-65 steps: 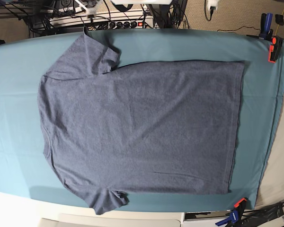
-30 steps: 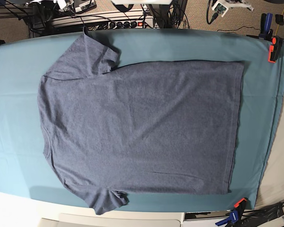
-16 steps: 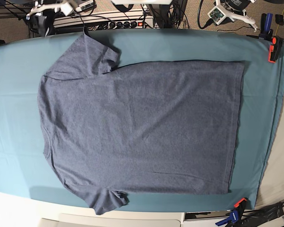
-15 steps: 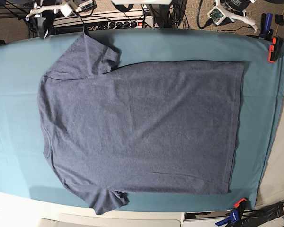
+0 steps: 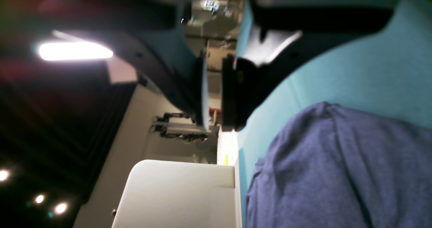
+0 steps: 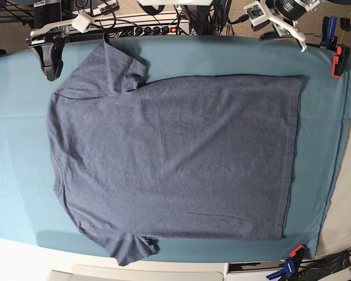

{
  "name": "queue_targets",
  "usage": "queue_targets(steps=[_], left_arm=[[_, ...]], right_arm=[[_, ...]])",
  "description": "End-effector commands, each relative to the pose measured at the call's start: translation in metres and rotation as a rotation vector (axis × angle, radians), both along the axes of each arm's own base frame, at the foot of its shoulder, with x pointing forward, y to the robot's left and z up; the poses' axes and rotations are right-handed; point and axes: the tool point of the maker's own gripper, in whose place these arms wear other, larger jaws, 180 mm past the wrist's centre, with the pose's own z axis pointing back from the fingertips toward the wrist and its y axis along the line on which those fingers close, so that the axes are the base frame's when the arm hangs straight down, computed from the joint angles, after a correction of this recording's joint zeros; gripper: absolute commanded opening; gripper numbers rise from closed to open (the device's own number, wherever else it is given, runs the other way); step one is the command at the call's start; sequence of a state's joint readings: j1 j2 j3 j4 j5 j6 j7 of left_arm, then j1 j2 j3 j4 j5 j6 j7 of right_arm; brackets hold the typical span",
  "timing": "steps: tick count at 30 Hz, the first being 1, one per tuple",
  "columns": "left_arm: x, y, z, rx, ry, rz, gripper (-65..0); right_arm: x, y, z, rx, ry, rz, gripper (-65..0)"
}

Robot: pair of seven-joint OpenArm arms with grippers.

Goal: Fold the T-shirt properly
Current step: 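Move both grippers down to the shirt's shoulder corners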

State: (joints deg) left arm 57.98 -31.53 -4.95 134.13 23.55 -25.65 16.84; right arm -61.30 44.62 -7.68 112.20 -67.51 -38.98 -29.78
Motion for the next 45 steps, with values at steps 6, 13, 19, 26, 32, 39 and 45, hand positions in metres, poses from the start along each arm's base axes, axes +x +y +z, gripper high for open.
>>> queue_targets(steps=[6,13,19,26,32,39,45], left_arm=[[0.029,0.010,0.013,0.101,-0.129,-0.098,-43.0],[0.048,0.021,0.022,0.179,-0.222,-0.150,-43.0],[0.048,0.016,0.024,0.154,-0.229,-0.162,-43.0],[0.058,0.017,0.025,0.145,-0.249,-0.149,-42.3],[0.074,0.038,0.008,0.161,-0.251,-0.071,-37.4],[0.083,0.040,0.006,0.121,-0.252,-0.032,-37.4],[0.096,0.036,0.014,0.075,-0.276,-0.008,-37.4]], right_arm=[[-0.001,0.000,-0.039,-0.041,0.269,0.054,-57.1],[-0.026,0.024,-0.079,0.038,0.720,0.060,-57.1],[-0.028,0.046,-0.069,0.121,0.909,0.072,-57.1],[0.003,0.027,-0.042,0.014,0.709,0.007,-49.8],[0.013,0.024,-0.034,0.056,0.634,-0.018,-35.4],[0.010,-0.029,-0.055,0.004,0.620,-0.211,-35.4],[0.018,-0.066,-0.055,-0.004,0.578,-0.387,-35.4]])
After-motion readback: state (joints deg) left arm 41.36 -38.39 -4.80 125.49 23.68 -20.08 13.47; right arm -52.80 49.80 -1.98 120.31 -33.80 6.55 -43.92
